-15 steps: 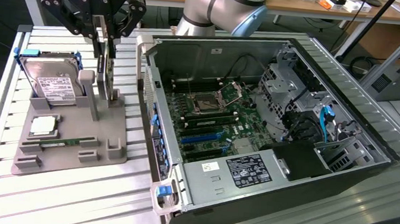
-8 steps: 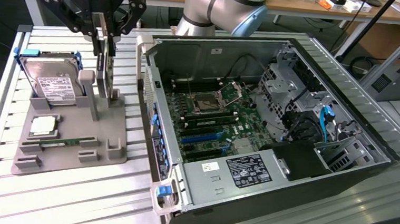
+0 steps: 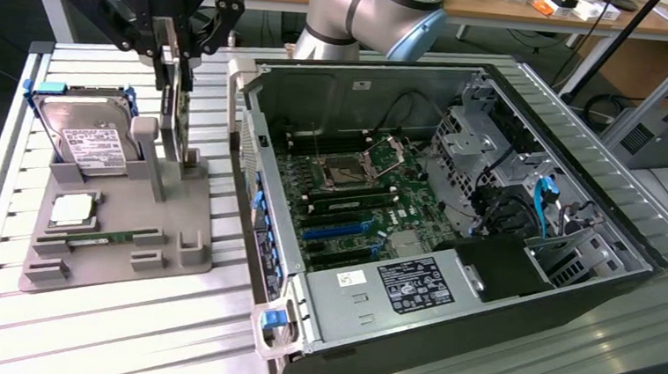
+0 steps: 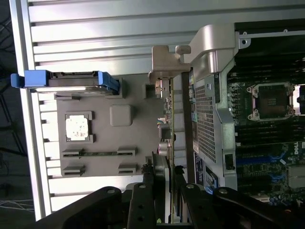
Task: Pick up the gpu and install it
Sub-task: 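Pick up the gpu and move the gpu toward the slot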
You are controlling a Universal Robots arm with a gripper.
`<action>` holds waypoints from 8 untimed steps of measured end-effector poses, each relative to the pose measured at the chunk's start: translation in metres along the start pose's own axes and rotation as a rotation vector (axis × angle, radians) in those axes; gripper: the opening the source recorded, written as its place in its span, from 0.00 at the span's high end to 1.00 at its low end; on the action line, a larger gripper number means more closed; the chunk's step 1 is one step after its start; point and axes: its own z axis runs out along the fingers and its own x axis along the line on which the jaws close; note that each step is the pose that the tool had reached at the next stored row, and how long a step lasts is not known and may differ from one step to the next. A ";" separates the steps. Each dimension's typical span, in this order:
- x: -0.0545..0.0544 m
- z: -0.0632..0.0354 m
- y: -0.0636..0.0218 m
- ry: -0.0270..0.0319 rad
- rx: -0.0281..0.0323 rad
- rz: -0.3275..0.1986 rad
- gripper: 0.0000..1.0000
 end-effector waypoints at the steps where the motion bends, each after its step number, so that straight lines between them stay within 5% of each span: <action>1: 0.000 -0.0003 0.0000 0.0001 0.0001 0.000 0.73; 8: 0.000 -0.0006 0.0000 0.0000 0.0000 0.000 0.73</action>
